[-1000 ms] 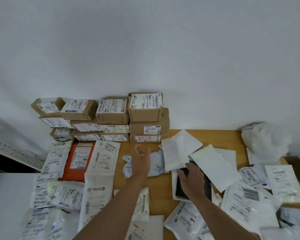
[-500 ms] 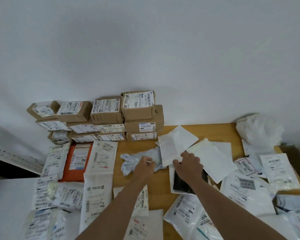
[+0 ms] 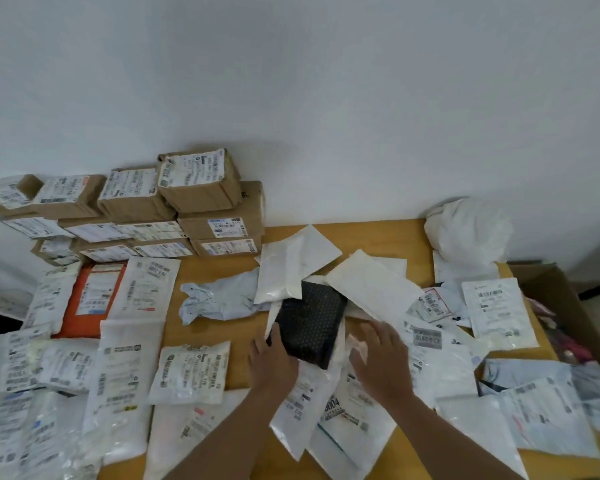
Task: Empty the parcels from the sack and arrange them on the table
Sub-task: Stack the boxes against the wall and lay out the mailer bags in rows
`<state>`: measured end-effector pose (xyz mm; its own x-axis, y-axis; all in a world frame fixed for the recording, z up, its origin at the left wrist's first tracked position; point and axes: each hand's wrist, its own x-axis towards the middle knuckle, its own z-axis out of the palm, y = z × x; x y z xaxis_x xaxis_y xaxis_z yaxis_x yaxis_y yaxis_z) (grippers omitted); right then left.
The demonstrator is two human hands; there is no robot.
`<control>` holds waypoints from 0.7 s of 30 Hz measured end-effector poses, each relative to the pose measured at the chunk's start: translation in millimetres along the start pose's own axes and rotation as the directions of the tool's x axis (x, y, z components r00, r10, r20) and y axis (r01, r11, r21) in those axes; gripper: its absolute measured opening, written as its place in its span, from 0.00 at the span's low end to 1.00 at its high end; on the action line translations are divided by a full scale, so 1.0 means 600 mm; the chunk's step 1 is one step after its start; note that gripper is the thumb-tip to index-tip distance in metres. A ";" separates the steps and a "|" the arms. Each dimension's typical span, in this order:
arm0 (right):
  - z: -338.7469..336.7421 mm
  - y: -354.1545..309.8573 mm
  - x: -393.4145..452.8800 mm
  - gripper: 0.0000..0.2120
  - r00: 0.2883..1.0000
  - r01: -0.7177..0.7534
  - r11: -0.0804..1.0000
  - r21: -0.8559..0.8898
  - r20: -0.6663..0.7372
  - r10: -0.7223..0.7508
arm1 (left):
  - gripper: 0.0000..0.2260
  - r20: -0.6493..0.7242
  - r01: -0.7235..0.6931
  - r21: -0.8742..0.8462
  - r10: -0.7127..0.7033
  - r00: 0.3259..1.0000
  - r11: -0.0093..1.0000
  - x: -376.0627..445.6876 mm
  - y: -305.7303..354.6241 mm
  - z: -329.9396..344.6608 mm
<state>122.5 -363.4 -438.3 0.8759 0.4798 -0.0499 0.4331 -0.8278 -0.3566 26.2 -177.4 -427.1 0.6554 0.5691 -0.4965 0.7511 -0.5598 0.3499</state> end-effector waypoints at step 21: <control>-0.010 0.183 -0.114 0.37 0.776 -0.630 0.769 0.111 0.063 0.627 | 0.30 -0.098 -0.413 0.326 0.465 0.880 0.850 -0.086 0.092 0.137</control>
<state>111.4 -489.0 -468.6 0.9383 -0.1281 -0.3212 -0.2422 -0.9063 -0.3462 27.5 -287.1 -447.7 0.9339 0.2993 -0.1958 0.3419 -0.9077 0.2434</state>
